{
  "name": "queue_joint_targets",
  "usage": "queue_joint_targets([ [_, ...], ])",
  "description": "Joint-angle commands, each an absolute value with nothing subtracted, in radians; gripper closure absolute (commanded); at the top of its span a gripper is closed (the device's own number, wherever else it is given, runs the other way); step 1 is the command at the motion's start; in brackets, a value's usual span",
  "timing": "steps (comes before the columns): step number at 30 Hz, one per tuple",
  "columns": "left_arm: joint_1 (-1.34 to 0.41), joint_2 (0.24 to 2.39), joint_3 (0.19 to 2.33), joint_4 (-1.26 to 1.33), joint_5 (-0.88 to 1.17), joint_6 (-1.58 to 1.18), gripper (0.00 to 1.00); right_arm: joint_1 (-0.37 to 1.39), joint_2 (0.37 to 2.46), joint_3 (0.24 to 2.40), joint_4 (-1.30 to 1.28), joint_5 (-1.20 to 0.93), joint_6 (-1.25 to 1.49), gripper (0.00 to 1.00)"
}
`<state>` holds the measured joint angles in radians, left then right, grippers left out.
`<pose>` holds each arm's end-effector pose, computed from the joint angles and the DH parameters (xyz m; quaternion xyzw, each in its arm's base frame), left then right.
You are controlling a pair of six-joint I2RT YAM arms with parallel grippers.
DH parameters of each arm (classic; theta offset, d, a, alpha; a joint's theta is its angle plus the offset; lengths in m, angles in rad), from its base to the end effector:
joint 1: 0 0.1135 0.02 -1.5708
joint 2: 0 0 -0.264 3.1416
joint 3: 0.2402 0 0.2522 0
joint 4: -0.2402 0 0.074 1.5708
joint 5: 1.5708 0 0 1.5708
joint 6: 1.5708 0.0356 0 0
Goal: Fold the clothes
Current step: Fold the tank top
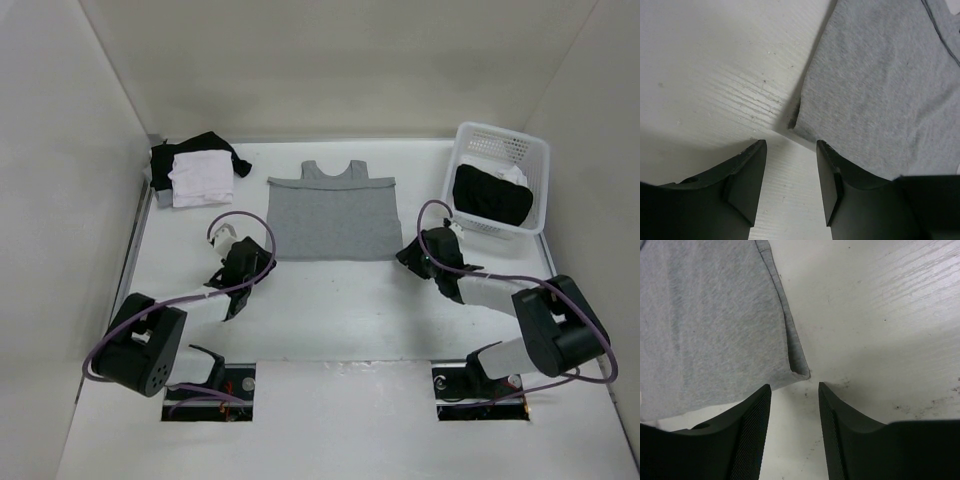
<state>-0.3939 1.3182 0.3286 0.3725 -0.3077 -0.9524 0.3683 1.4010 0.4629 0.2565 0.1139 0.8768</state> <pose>0.2135 -0.0770 0.1349 -0.3096 0.8246 -0.1763 0.4395 0.2380 0.0875 0.1427 0.2504 0.8662 0.2086 0.3788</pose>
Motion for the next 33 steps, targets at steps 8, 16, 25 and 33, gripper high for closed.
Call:
queue_joint_targets([
  [8,-0.392,1.408,0.368,0.469,-0.27,-0.977,0.71,0.38,1.462,0.528,0.293,0.144,0.937,0.64],
  [16,-0.36,1.471,0.39,0.549,-0.249,-0.968,0.94,0.38,1.485,0.541,0.299,0.164,0.936,0.91],
  [25,-0.404,1.018,0.301,0.357,-0.323,-0.875,1.0,0.475,1.214,0.405,0.278,0.284,0.888,1.0],
  [33,-0.481,0.531,0.351,-0.085,-0.416,-0.841,1.0,0.643,0.627,0.37,-0.222,0.389,0.897,1.0],
])
